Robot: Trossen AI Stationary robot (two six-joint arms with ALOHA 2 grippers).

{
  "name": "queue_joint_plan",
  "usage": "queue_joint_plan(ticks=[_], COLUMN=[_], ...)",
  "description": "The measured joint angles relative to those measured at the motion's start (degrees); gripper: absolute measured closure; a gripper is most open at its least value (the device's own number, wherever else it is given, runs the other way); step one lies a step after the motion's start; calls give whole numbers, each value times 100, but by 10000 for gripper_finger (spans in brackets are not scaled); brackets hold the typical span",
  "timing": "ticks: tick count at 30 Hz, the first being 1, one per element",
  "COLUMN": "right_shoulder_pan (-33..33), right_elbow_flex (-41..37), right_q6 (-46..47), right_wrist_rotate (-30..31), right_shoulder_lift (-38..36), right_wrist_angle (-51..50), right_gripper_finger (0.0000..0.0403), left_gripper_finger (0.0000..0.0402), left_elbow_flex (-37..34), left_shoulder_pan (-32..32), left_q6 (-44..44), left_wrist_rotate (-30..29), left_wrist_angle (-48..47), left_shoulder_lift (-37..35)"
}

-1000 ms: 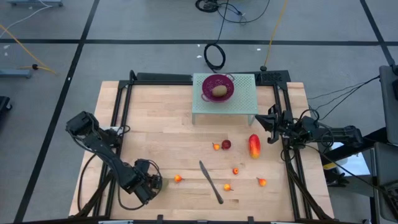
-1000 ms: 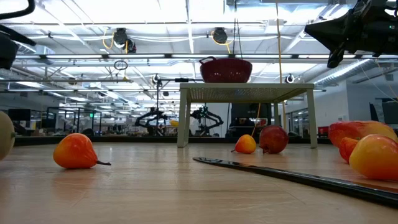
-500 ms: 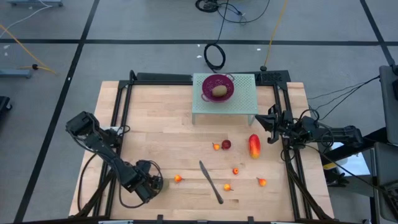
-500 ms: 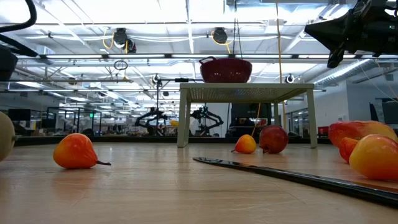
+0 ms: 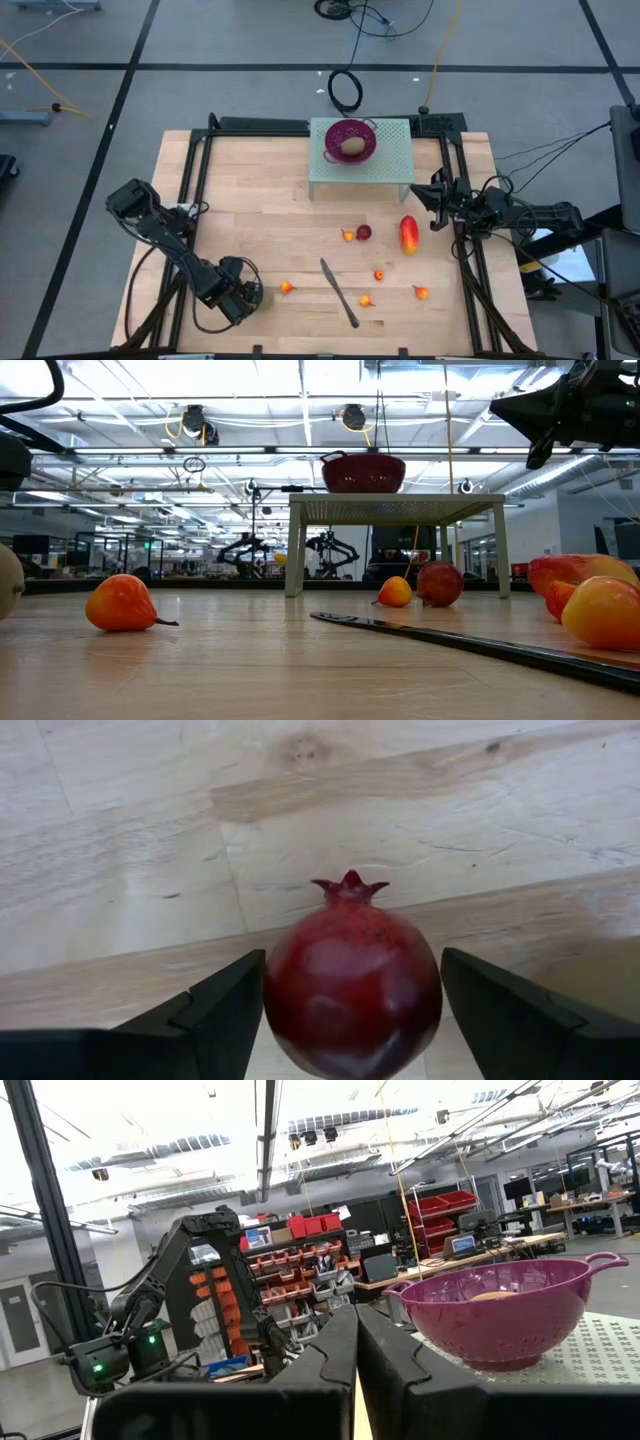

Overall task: Pick & Place Fruit
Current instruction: Put the red pomegranate into the violet strainer bowl on the shelf

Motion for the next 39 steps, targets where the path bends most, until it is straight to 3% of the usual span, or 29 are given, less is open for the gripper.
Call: queue_joint_plan(ticks=[17, 31, 39], right_shoulder_pan=[2, 2, 1], right_elbow_flex=[2, 1, 1], right_q6=[-2, -2, -2], right_wrist_rotate=[0, 0, 0], right_shoulder_lift=[0, -1, -1], right_wrist_angle=[0, 0, 0], right_gripper_finger=[403, 403, 403], left_gripper_finger=[202, 208, 197], left_elbow_flex=[0, 0, 0], left_shoulder_pan=[-4, 7, 181], left_q6=[7, -13, 52], left_wrist_rotate=[2, -94, -940], left_wrist_angle=[-2, -330, -341], left_shoulder_lift=[-9, -354, -966])
